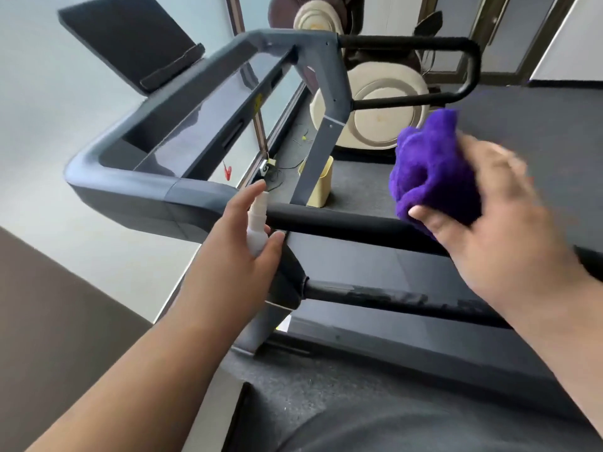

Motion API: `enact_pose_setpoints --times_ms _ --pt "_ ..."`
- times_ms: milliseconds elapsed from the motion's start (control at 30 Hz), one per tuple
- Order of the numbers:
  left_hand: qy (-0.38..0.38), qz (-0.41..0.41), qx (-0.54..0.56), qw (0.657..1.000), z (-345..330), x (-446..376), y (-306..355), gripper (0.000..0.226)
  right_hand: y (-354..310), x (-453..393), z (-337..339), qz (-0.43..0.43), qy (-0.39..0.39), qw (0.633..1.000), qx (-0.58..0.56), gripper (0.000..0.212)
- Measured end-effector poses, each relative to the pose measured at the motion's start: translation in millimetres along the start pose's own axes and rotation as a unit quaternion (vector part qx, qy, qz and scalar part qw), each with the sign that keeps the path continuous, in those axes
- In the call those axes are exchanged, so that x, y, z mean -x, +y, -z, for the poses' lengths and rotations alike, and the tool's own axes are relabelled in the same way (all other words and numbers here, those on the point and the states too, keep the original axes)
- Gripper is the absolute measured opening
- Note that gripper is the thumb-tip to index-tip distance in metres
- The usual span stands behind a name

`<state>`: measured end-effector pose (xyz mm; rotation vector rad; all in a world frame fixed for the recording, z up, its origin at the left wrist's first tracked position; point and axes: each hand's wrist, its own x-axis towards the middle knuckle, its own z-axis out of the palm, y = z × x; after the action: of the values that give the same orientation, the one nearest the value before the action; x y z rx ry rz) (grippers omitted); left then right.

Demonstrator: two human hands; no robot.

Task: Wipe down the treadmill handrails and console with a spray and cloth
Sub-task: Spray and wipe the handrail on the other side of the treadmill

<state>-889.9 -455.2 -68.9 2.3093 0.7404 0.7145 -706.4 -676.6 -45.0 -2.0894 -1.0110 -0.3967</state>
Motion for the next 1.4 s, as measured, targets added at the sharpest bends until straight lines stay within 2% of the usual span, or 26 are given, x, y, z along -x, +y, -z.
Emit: enact_pose_setpoints --times_ms 67,133,300,467,600,733,900,1000,1233,1400 --pt "-0.018 0.003 -0.046 0.999 6 -7 -2 0.058 -6 -3 -17 0.017 -0.116 0.987 0.106 0.071" --pt "-0.036 -0.007 -0.087 0.996 9 -12 -1 0.059 -5 -3 -26 0.016 -0.169 0.972 0.163 0.067" --pt "-0.072 -0.019 -0.146 0.986 10 -24 2 0.055 1 2 -32 0.035 -0.135 0.971 0.195 0.063" --pt "-0.118 0.004 -0.159 0.980 5 -30 0 0.052 3 7 -39 0.039 -0.111 0.969 0.219 0.072" --pt "-0.120 0.008 -0.155 0.981 3 -35 2 0.049 2 7 -39 0.031 -0.119 0.968 0.219 0.079" --pt "-0.123 -0.001 -0.160 0.979 0 -33 10 0.055 1 7 -32 0.034 -0.119 0.981 0.150 0.069" --pt "-0.134 -0.018 -0.152 0.979 -11 -27 26 0.059 12 23 -1 -0.030 -0.039 0.998 0.033 0.061" --pt "-0.154 -0.044 -0.132 0.978 -26 -20 46 0.059 24 40 18 -0.019 -0.016 0.999 0.026 0.062" --pt "-0.183 -0.058 -0.126 0.973 -68 -6 94 0.054 62 45 58 -0.058 -0.070 0.993 0.072 0.067" --pt "-0.168 -0.050 -0.123 0.977 -78 3 117 0.053 89 52 73 -0.050 -0.087 0.992 0.078 0.070"
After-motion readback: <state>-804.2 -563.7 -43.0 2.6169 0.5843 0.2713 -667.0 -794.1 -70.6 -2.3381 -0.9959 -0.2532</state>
